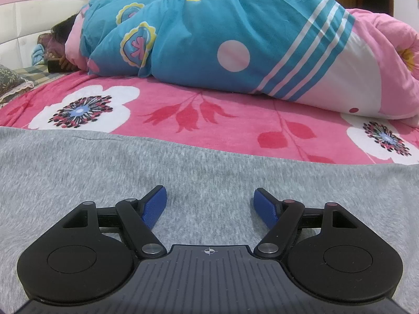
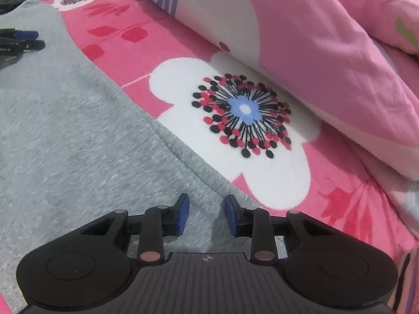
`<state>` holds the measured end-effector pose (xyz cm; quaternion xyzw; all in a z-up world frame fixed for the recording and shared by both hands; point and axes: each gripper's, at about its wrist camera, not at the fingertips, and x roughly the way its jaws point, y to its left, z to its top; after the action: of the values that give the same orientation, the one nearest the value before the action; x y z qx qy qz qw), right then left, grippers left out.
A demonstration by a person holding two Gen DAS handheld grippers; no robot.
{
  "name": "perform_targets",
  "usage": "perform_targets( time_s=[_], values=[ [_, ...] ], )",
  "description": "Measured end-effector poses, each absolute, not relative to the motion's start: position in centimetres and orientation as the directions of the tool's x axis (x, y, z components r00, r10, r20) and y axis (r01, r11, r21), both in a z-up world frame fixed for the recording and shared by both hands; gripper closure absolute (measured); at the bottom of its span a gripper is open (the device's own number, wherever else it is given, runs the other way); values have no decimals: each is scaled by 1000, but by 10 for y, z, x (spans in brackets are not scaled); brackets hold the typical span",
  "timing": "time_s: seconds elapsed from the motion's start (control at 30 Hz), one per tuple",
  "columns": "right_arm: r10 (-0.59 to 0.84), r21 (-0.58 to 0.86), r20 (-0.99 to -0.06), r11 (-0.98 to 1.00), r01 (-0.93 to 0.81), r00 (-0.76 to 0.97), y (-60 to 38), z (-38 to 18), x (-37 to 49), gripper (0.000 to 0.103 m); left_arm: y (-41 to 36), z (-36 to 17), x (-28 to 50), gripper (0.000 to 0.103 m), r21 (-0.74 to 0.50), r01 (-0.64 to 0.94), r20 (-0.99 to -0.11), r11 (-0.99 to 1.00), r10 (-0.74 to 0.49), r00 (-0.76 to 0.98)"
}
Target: Fold clothes
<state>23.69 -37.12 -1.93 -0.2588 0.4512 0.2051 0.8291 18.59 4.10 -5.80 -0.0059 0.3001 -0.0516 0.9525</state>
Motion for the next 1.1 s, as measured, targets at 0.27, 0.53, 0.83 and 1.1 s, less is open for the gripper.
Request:
perform_targets(
  time_s=[0.27,0.53,0.83,1.1],
  values=[
    [25,-403,-813,697,-594,582,-346,-15,221,100,41,-58,186,29,-45,95,-571,994,-103,815],
    [-34,-514,-758,647,-564,652,-340,-7,232,100,42,-58,186,29,-47,95,-570,994,-105,815],
    [-45,-464,-707,783,-415,706,-375,-16,233,67,42,-58,186,29,-47,95,-570,994,-105,815],
    [-136,-111,-672,990,82,728,-521,23,204,62,41,-58,186,29,-40,93,-570,995,-100,816]
  ],
)
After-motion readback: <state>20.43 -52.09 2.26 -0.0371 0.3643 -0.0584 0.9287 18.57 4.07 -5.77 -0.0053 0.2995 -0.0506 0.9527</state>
